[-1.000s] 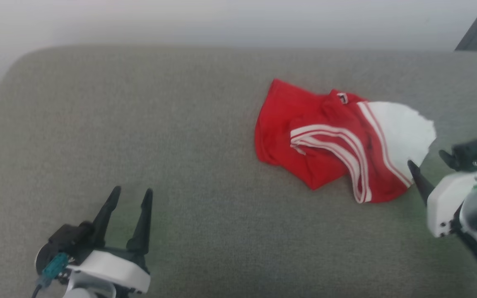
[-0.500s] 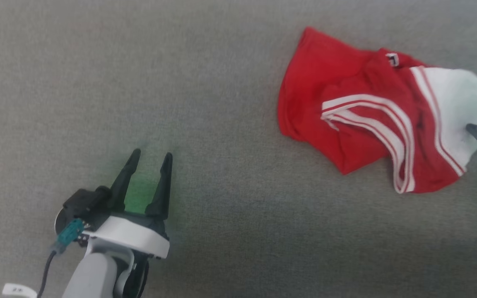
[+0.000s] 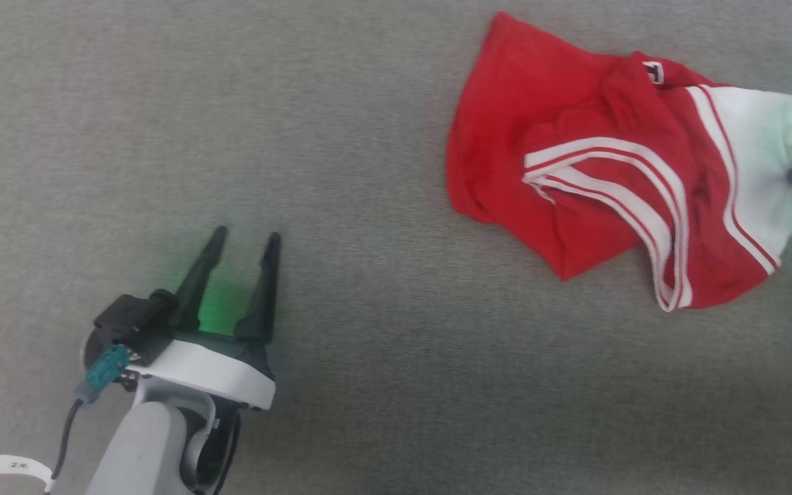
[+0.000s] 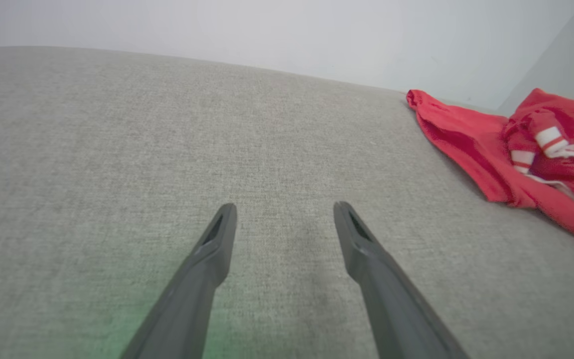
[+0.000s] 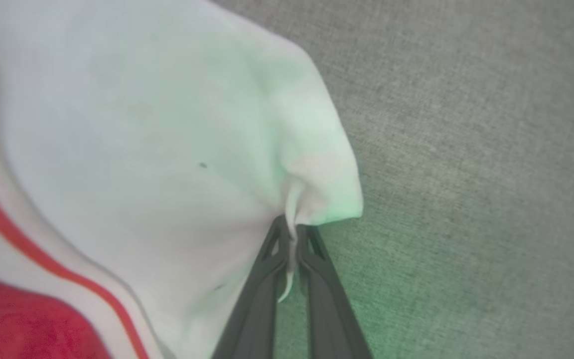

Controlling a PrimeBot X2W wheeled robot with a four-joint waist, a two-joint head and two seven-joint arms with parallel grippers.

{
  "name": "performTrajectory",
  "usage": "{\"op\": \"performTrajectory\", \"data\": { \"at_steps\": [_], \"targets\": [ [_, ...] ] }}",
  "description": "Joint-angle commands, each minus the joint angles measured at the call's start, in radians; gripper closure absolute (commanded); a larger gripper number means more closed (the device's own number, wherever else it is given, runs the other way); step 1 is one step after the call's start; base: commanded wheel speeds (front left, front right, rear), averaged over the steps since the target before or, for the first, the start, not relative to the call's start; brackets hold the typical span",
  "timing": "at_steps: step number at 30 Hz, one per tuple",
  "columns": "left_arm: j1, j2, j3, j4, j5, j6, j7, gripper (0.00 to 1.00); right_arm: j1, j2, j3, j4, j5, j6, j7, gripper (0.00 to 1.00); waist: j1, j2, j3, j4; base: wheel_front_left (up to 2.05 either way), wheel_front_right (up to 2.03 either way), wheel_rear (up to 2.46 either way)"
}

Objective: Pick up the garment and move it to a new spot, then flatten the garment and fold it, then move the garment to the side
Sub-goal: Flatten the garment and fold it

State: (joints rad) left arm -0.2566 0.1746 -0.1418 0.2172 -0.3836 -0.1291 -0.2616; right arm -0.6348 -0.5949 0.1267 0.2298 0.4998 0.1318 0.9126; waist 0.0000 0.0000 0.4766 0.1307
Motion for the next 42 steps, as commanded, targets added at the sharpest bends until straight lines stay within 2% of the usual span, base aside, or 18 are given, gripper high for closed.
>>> {"op": "performTrajectory", "data": {
  "at_steps": [1, 9, 11, 16, 19, 24, 25, 27, 31, 33, 35, 38, 42],
  "targets": [
    [-0.014, 0.004, 0.002, -0.007, -0.008, -0.002, -0.005, 0.0, 0.044, -0.012, -0.016, 0.022, -0.014, -0.002, -0.014, 1.0, 0.0, 0.0, 0.0, -0.022, 0.0, 0.0, 0.0],
    [-0.035, 0.036, 0.003, -0.029, -0.005, -0.002, -0.005, 0.0, 0.102, -0.032, -0.288, 0.064, -0.043, -0.002, -0.19, 1.0, 0.0, 0.0, 0.025, -0.079, 0.0, 0.0, 0.0],
    [-0.038, 0.039, 0.003, -0.031, -0.006, -0.002, -0.005, 0.0, 0.113, -0.028, -0.321, 0.071, -0.053, -0.002, -0.208, 1.0, 0.0, 0.0, 0.029, -0.084, 0.0, 0.0, 0.0],
    [-0.039, 0.062, 0.001, -0.035, -0.012, -0.002, -0.005, 0.0, 0.127, -0.007, -0.489, 0.132, -0.114, -0.002, -0.309, 1.0, 0.0, 0.0, 0.045, -0.103, 0.0, 0.0, 0.0],
    [-0.044, 0.075, -0.003, -0.032, -0.016, -0.002, -0.005, 0.0, 0.12, 0.012, -0.55, 0.168, -0.173, -0.002, -0.355, 1.0, 0.0, 0.0, 0.048, -0.11, 0.0, 0.0, 0.0],
    [-0.053, 0.103, -0.009, -0.029, -0.021, -0.002, -0.005, 0.0, 0.101, 0.069, -0.57, 0.199, -0.255, -0.002, -0.412, 1.0, 0.0, 0.0, 0.034, -0.126, 0.0, 0.0, 0.0],
    [-0.058, 0.112, -0.016, -0.03, -0.024, -0.002, -0.005, 0.0, 0.094, 0.085, -0.574, 0.203, -0.256, -0.002, -0.43, 0.8, 0.0, 0.0, 0.026, -0.13, 0.0, 0.0, 0.0],
    [-0.072, 0.143, -0.042, -0.033, -0.022, -0.002, -0.005, 0.0, 0.1, 0.096, -0.576, 0.208, -0.277, -0.002, -0.476, 0.0, 0.0, 0.0, 0.007, -0.138, 0.0, 0.0, 0.0],
    [-0.127, 0.235, -0.129, -0.044, -0.021, -0.002, -0.005, 0.0, 0.135, 0.137, -0.563, 0.181, -0.288, -0.002, -0.608, 0.0, 0.0, 0.0, -0.037, -0.166, 0.0, 0.0, 0.0],
    [-0.17, 0.297, -0.201, -0.03, -0.053, -0.002, -0.002, 0.0, 0.156, 0.159, -0.542, 0.15, -0.278, -0.002, -0.698, 0.0, 0.0, 0.0, -0.061, -0.191, 0.0, 0.0, 0.0],
    [-0.242, 0.36, -0.293, -0.037, -0.08, -0.002, 0.045, 0.0, 0.175, 0.192, -0.533, 0.126, -0.264, -0.002, -0.778, 0.0, 0.0, 0.0, -0.085, -0.215, 0.0, 0.0, 0.0],
    [-0.354, 0.431, -0.434, -0.058, -0.158, -0.002, 0.158, 0.0, 0.184, 0.251, -0.498, 0.091, -0.224, -0.002, -0.868, 0.0, 0.0, 0.0, -0.109, -0.261, 0.0, 0.0, 0.0],
    [-0.516, 0.454, -0.583, -0.082, -0.359, -0.002, 0.383, 0.0, 0.191, 0.307, -0.436, 0.053, -0.193, -0.002, -0.947, 0.0, 0.0, 0.0, -0.124, -0.322, 0.0, 0.0, 0.0]
  ]
}}
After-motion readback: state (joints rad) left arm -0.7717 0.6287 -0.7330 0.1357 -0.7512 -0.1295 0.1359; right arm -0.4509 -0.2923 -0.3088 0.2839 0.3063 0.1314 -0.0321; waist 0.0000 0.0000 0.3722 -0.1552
